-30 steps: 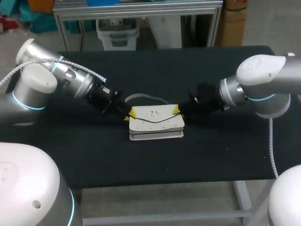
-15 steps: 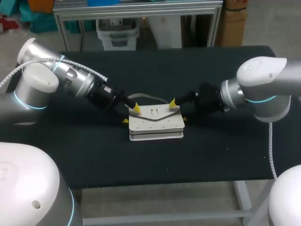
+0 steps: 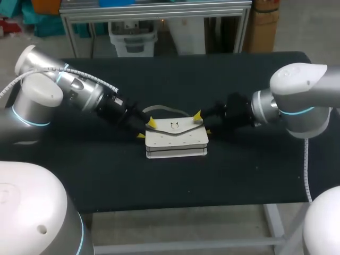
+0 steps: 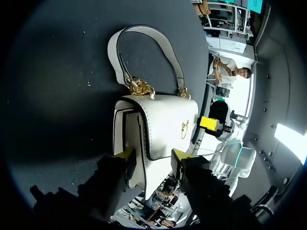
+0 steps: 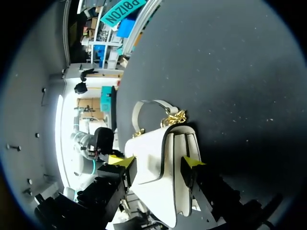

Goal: Pick up the bag, open it, inspect its contents, close it, and place it on the opposite side

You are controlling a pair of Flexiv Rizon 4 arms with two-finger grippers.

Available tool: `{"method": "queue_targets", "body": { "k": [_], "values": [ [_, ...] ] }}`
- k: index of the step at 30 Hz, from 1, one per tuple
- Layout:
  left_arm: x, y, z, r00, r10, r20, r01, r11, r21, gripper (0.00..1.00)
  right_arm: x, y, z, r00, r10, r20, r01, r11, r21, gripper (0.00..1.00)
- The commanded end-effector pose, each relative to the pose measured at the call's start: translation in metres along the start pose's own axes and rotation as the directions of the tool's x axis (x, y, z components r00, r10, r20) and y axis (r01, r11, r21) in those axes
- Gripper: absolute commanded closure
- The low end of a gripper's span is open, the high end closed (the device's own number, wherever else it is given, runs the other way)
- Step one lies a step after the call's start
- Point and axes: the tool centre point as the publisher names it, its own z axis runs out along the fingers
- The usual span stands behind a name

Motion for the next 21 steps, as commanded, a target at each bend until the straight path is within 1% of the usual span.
{"method": "queue_targets", "body": {
  "k": [1, 2, 4, 5, 7, 8, 10, 11, 12, 13, 16, 17, 18, 21],
  "values": [
    [-0.0029, 0.0036, -0.0017, 1.000, 0.001, -0.010, -0.001, 1.000, 0.006, 0.43, -0.0005, 0.0015, -0.0009, 1.000, -0.001, -0.010, 0.001, 1.000, 0.001, 0.35],
    [-0.0037, 0.0025, -0.0010, 1.000, -0.003, -0.009, 0.003, 1.000, 0.004, 0.38, -0.0004, 0.0016, -0.0010, 1.000, -0.002, -0.010, 0.002, 1.000, 0.000, 0.31],
    [-0.0058, 0.0013, 0.0006, 1.000, -0.011, -0.005, 0.011, 1.000, 0.002, 0.31, -0.0004, 0.0019, -0.0009, 1.000, -0.003, -0.009, 0.003, 1.000, 0.000, 0.23],
    [-0.0066, 0.0011, 0.0010, 1.000, -0.014, -0.003, 0.014, 1.000, 0.002, 0.27, -0.0010, 0.0017, -0.0010, 1.000, -0.003, -0.009, 0.003, 1.000, 0.000, 0.21],
    [-0.0078, 0.0012, 0.0015, 1.000, -0.018, -0.003, 0.018, 1.000, -0.001, 0.28, -0.0037, 0.0012, -0.0018, 1.000, 0.000, -0.007, 0.000, 1.000, 0.000, 0.29],
    [-0.0081, 0.0011, 0.0022, 1.000, -0.019, -0.002, 0.019, 1.000, -0.002, 0.28, -0.0046, 0.0012, -0.0020, 1.000, 0.003, -0.007, -0.003, 1.000, 0.001, 0.48],
    [-0.0076, 0.0009, 0.0033, 1.000, -0.019, 0.002, 0.019, 1.000, -0.007, 0.28, -0.0049, 0.0011, -0.0021, 1.000, 0.005, -0.006, -0.005, 1.000, 0.001, 0.61],
    [-0.0069, 0.0004, 0.0041, 1.000, -0.018, 0.002, 0.018, 1.000, -0.009, 0.28, -0.0045, 0.0011, -0.0018, 1.000, 0.005, -0.005, -0.005, 1.000, 0.002, 0.75],
    [-0.0063, -0.0001, 0.0048, 1.000, -0.017, 0.003, 0.017, 1.000, -0.010, 0.28, -0.0035, 0.0012, -0.0013, 1.000, -0.001, -0.002, 0.001, 1.000, 0.005, 1.00],
    [-0.0058, -0.0005, 0.0053, 1.000, -0.016, 0.002, 0.016, 1.000, -0.012, 0.31, -0.0027, 0.0013, -0.0008, 1.000, -0.007, 0.001, 0.007, 1.000, 0.006, 1.00],
    [-0.0044, -0.0023, 0.0070, 1.000, -0.017, 0.001, 0.017, 1.000, -0.015, 0.70, -0.0009, 0.0011, 0.0003, 1.000, -0.013, 0.002, 0.013, 1.000, 0.010, 1.00],
    [-0.0041, -0.0028, 0.0075, 1.000, -0.019, 0.001, 0.019, 1.000, -0.016, 0.94, -0.0008, 0.0011, 0.0004, 1.000, -0.015, 0.003, 0.015, 1.000, 0.011, 1.00],
    [-0.0038, -0.0029, 0.0079, 1.000, -0.019, 0.001, 0.019, 1.000, -0.017, 1.00, -0.0007, 0.0010, 0.0006, 1.000, -0.016, 0.003, 0.016, 1.000, 0.012, 1.00],
    [-0.0034, -0.0029, 0.0080, 1.000, -0.018, 0.003, 0.018, 1.000, -0.014, 1.00, -0.0009, 0.0001, 0.0010, 1.000, -0.021, 0.007, 0.021, 1.000, 0.014, 1.00]
  ]
}}
